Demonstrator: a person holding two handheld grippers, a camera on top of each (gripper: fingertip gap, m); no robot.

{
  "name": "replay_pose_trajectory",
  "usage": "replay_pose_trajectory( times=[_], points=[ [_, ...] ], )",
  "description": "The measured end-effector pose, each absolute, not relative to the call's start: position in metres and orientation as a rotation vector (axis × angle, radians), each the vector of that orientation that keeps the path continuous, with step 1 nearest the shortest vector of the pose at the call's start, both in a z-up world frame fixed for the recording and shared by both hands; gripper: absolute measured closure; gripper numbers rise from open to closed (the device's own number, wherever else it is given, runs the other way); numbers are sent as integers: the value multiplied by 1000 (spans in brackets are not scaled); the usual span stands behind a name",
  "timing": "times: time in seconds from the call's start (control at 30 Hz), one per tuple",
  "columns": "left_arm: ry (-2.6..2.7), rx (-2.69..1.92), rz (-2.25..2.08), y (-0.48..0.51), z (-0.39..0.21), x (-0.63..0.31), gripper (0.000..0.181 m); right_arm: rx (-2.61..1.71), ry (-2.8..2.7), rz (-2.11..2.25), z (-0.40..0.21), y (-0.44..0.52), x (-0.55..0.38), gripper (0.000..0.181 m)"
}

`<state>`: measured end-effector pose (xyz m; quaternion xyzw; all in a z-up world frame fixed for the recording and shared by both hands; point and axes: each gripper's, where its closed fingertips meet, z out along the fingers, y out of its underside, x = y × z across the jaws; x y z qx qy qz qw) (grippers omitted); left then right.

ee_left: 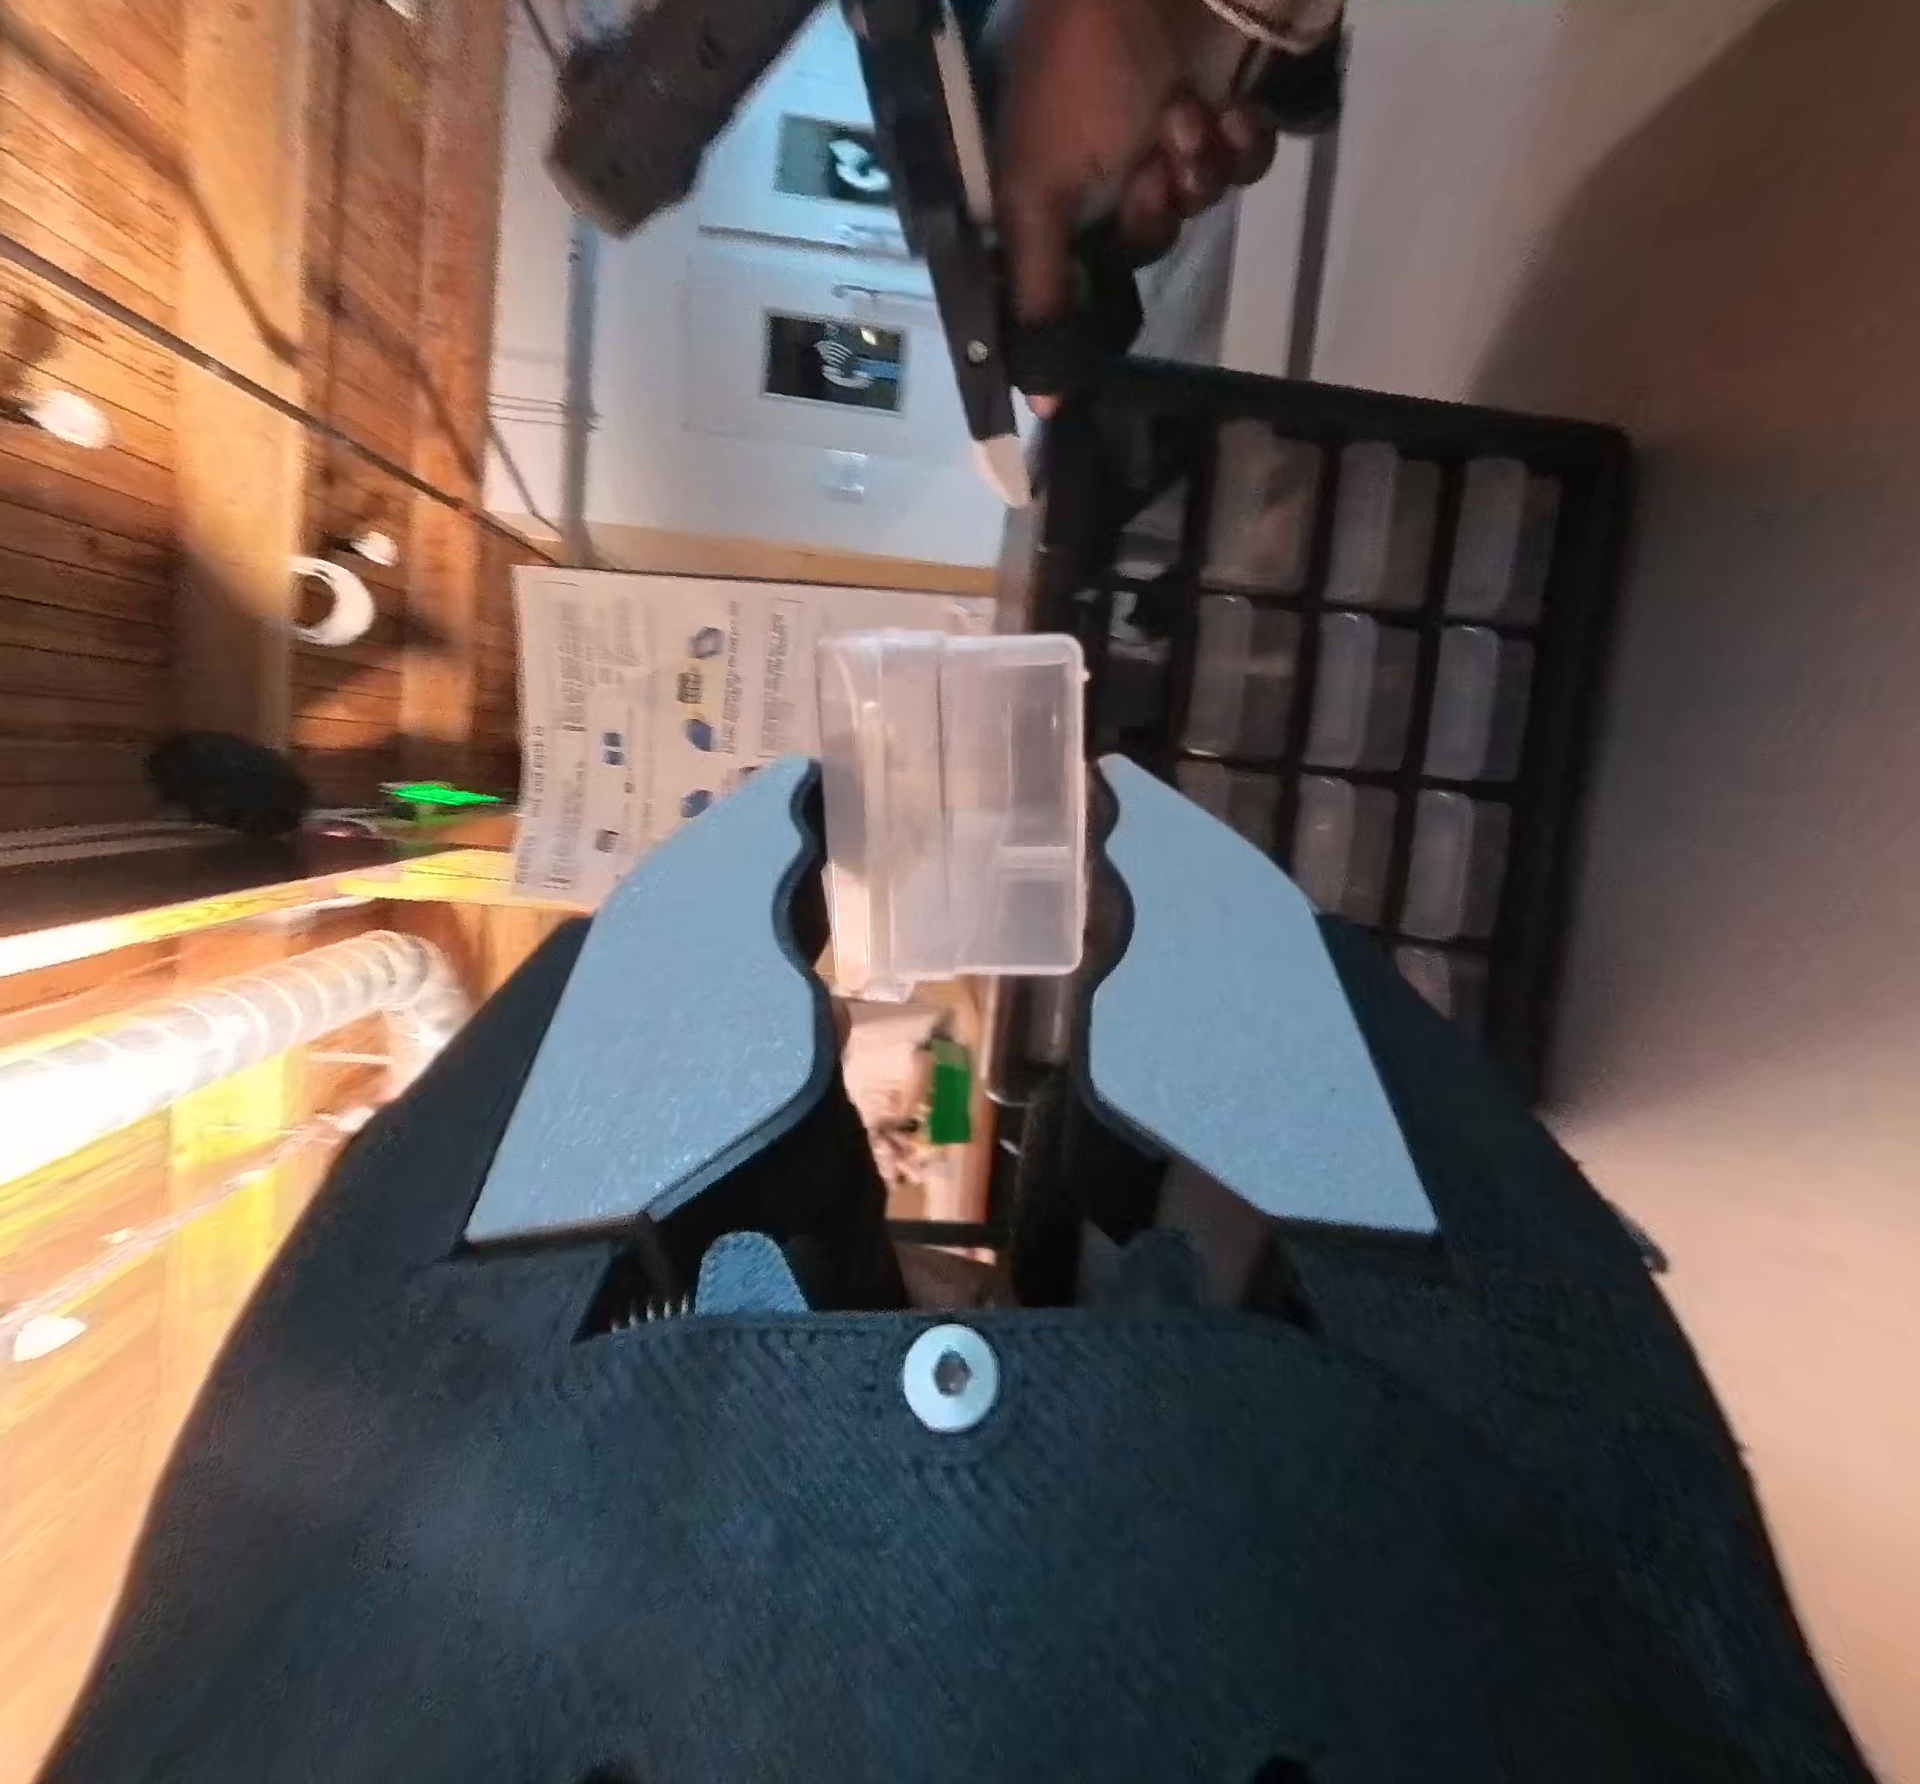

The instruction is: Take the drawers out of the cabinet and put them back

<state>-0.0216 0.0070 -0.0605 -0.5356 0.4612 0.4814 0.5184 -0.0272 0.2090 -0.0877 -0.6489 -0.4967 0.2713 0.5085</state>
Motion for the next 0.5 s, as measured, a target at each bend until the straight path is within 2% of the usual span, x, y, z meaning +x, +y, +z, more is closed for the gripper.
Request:
replay_pose_trajectory(
  times=[0.2,0.27,0.33,0.5],
  points=[
    [992,-881,1505,-2,-74,-19,134,-1534,-1141,680,-86,207,-26,178],
    [967,-856,1527,2,-88,-28,134,-1491,-1118,770,-83,190,-26,149],
    [928,-830,1540,5,-96,-38,134,-1430,-1080,966,-74,158,-23,132],
    [903,-694,1597,7,-98,-35,134,-1474,-1003,1721,-82,64,-21,110]
  ],
)
